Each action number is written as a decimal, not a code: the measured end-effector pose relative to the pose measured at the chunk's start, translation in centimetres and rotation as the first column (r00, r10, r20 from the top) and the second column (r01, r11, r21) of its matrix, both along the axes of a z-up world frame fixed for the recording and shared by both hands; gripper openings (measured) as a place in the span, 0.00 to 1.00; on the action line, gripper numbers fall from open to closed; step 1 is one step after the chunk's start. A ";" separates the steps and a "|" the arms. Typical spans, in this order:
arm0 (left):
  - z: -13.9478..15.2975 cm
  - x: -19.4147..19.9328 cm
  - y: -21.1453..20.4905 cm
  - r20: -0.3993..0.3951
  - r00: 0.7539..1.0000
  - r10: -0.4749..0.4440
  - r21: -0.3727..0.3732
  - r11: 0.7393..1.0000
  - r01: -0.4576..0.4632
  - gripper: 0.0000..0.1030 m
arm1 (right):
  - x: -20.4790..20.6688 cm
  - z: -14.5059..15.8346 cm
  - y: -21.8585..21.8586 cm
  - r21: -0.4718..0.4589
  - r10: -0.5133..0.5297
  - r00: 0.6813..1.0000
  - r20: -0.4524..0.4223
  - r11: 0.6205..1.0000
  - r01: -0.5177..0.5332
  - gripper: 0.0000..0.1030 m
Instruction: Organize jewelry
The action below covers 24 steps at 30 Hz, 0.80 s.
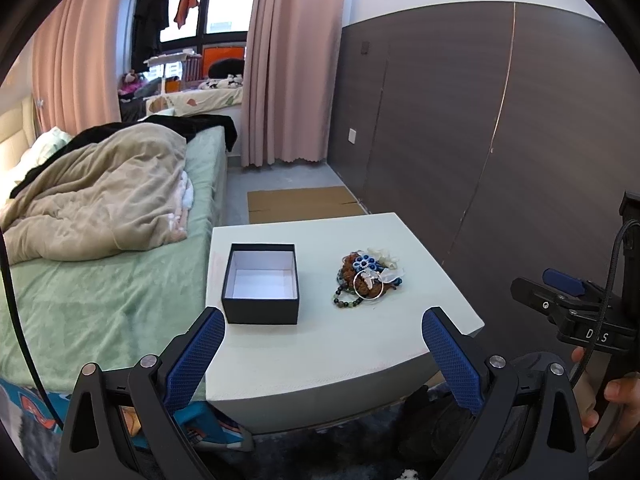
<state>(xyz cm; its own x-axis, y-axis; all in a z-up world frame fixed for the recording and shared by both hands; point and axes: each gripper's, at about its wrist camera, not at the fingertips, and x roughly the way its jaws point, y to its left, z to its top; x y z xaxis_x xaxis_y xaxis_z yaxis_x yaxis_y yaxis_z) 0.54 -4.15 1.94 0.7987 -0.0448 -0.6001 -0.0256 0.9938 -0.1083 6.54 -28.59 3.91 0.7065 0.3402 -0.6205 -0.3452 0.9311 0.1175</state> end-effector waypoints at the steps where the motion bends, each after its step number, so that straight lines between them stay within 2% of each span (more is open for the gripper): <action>1: -0.1 0.4 -0.1 -0.003 1.000 -0.004 -0.001 1.000 0.004 0.96 | -0.1 0.0 0.0 0.002 0.000 1.000 0.000 1.000 0.000 1.00; 7: -0.4 3.1 -0.5 -0.022 1.000 -0.021 -0.019 1.000 0.021 0.96 | 2.3 -0.4 -1.6 0.069 0.003 0.999 -0.037 0.998 0.000 1.00; 13: -0.9 6.0 -1.6 -0.042 0.998 -0.045 -0.018 0.999 0.044 0.96 | 5.8 -1.2 -3.3 0.090 -0.021 0.997 -0.080 0.996 0.028 1.00; 24: -3.3 11.9 -3.0 -0.139 0.986 -0.089 -0.042 0.996 0.084 0.73 | 12.4 -3.0 -4.6 0.150 0.011 0.984 -0.176 0.989 0.016 0.98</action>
